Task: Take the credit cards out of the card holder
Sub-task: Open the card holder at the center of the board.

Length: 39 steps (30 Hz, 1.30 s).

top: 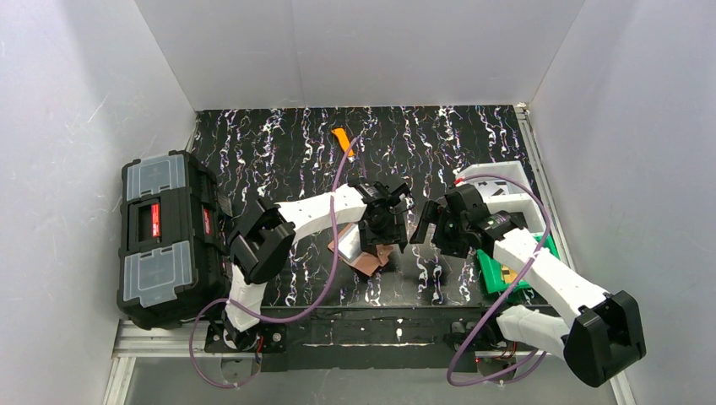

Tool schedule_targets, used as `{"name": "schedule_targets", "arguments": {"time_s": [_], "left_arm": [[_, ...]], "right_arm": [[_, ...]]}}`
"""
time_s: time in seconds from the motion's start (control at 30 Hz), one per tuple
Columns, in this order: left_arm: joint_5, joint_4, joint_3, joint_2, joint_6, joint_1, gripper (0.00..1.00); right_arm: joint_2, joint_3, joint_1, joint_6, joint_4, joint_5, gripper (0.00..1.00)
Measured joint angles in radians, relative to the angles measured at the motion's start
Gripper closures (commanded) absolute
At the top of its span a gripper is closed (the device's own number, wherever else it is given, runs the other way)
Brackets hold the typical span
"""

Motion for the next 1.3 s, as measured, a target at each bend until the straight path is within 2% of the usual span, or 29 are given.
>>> {"name": "schedule_targets", "arguments": {"time_s": [0.4, 0.6, 0.67, 0.87, 0.9, 1.03, 1.3], "left_arm": [[0.096, 0.052, 0.000, -0.007, 0.147, 0.027, 0.13], [0.145, 0.046, -0.006, -0.021, 0.209, 0.086, 0.09], [0.167, 0.028, -0.010, -0.031, 0.232, 0.109, 0.08], [0.219, -0.029, -0.020, -0.039, 0.285, 0.152, 0.07], [0.225, -0.035, -0.024, -0.039, 0.288, 0.156, 0.02], [0.247, -0.050, -0.046, -0.037, 0.289, 0.166, 0.02], [0.362, -0.018, -0.080, -0.037, 0.236, 0.183, 0.05]], "right_arm": [[0.075, 0.000, 0.001, 0.021, 0.040, -0.034, 0.00], [0.072, -0.006, 0.040, 0.059, 0.110, -0.038, 0.00], [0.072, -0.006, 0.064, 0.072, 0.140, -0.029, 0.04], [0.077, -0.019, 0.165, 0.115, 0.225, 0.050, 0.06], [0.076, -0.027, 0.182, 0.121, 0.241, 0.065, 0.06], [0.066, -0.060, 0.241, 0.126, 0.286, 0.132, 0.07], [-0.076, -0.185, 0.323, 0.123, 0.386, 0.280, 0.08]]}}
